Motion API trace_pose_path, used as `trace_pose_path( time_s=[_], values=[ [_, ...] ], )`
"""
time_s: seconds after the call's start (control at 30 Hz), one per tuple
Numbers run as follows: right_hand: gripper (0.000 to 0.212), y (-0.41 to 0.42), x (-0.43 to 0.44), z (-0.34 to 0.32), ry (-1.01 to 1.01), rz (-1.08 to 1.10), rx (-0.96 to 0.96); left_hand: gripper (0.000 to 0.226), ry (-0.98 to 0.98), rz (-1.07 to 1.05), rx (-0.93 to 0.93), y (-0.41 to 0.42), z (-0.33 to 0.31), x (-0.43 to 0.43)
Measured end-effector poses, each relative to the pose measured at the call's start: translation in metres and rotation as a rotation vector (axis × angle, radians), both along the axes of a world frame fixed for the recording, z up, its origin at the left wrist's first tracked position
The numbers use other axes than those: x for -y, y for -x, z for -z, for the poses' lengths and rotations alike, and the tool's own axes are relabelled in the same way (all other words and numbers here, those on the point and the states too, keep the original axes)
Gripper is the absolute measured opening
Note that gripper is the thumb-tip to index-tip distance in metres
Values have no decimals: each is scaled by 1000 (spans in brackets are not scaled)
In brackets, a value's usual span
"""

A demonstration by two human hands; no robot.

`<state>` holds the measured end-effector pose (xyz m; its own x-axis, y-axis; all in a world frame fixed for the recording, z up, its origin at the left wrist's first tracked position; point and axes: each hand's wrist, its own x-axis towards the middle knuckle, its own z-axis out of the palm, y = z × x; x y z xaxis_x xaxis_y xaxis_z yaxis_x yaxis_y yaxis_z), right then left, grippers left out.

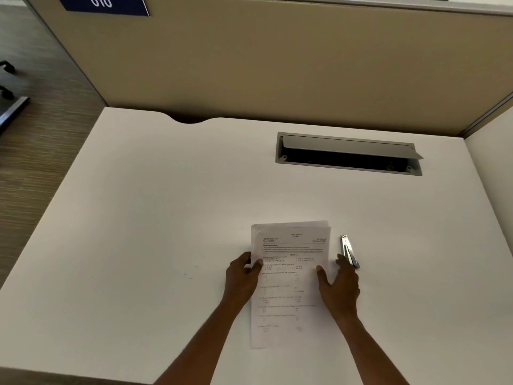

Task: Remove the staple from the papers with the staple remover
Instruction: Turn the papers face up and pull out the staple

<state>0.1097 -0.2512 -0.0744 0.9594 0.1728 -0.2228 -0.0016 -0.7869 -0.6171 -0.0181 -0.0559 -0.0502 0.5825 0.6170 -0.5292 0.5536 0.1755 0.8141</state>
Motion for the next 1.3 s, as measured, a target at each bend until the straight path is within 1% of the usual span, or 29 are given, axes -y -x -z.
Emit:
trace_pose_path(
  time_s=[0.07, 0.13, 0.2, 0.3, 0.37, 0.43, 0.47, 0.53, 0.57, 0.67, 0.8, 0.9, 1.0, 1.13, 1.23, 1.3],
  values=[
    [57, -8, 0, -4, -145, 32, -91, 22, 100, -3, 75, 0, -2, -10],
    [44, -16, -2, -13, -258, 30, -175, 24, 185, -16, 127, 0, -3, -17],
    [28, -22, -5, -18, -305, 20, -207, 21, 219, -36, 145, -2, -3, -20],
    [11, -23, -11, -16, -423, 104, -266, 19, 238, -81, 99, -6, 2, -20],
    [10, -21, -15, -15, -467, 176, -279, 20, 271, -92, 6, -7, 8, -18],
    [11, -17, -20, -17, -457, 215, -266, 17, 241, -57, -68, -7, 14, -13],
    [10, -16, -22, -18, -434, 224, -251, 14, 205, -32, -94, -8, 14, -11],
    [9, -15, -23, -17, -361, 220, -209, 16, 127, -5, -136, -9, 13, -5],
    [11, -15, -22, -16, -325, 213, -185, 16, 91, 3, -148, -10, 13, -3],
    [10, -16, -20, -12, -236, 185, -104, 7, -41, 33, -176, -14, 13, 0],
    [9, -15, -15, -6, -153, 145, -10, 10, -160, 65, -204, -17, 12, 1],
    [12, -15, -14, -6, -140, 151, -6, 18, -168, 79, -230, -16, 14, -1],
    [13, -15, -14, -11, -152, 150, -14, 14, -165, 59, -222, -16, 12, -2],
    [21, -15, -11, -16, -188, 140, -108, 11, -177, 52, -231, -17, 10, 0],
    [18, -13, -11, -16, -173, 134, -117, 15, -197, 83, -257, -15, 16, 3],
    [14, -13, -10, -16, -150, 146, -87, 13, -179, 75, -246, -16, 17, 4]
  ],
)
